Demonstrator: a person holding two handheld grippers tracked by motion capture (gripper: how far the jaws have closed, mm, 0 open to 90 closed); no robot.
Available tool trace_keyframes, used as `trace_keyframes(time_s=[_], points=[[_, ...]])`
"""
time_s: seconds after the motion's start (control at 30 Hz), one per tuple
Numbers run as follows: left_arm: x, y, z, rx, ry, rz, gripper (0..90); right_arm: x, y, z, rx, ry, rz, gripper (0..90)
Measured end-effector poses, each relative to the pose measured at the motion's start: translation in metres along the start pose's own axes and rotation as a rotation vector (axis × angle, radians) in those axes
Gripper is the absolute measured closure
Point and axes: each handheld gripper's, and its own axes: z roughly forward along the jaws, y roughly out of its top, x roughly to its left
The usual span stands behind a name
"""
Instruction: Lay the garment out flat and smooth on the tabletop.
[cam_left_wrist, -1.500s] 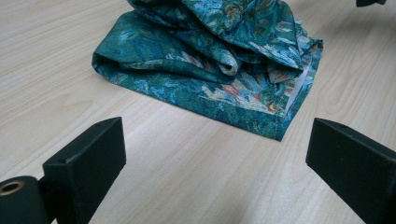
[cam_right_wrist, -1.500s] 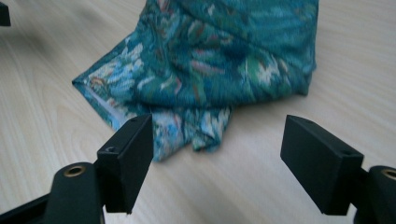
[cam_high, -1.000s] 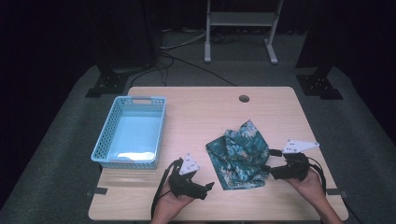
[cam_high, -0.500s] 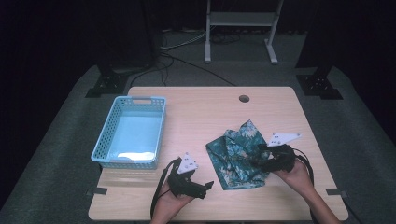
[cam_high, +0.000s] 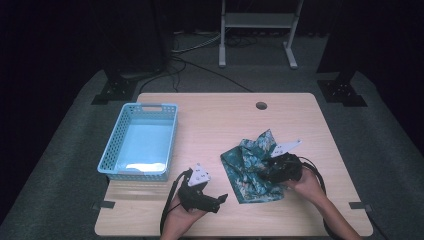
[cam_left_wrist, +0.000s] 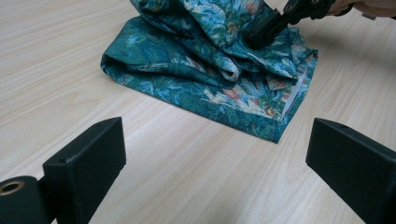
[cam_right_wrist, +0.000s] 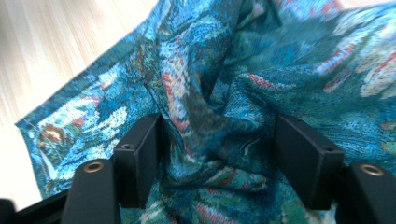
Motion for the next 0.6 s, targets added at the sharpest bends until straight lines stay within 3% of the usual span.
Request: trace_keyframes(time_s=[0.23, 0.4, 0.6], points=[[0.0, -0.001, -0.001, 0.001, 0.003, 0.002, 4.1, 0.003, -0.004, 0.002, 0.017, -0.009, -0.001, 46.6], [-0.001, 0.0, 0.0, 0.002, 0.003, 0.004, 4.1, 0.013, -0.005, 0.001, 0.02, -0.026, -0.026, 56.4], [-0.002, 0.0, 0.001, 0.005, 0.001, 0.009, 4.1, 0.026, -0.004, 0.0, 0.033, -0.004, -0.032, 63.8]])
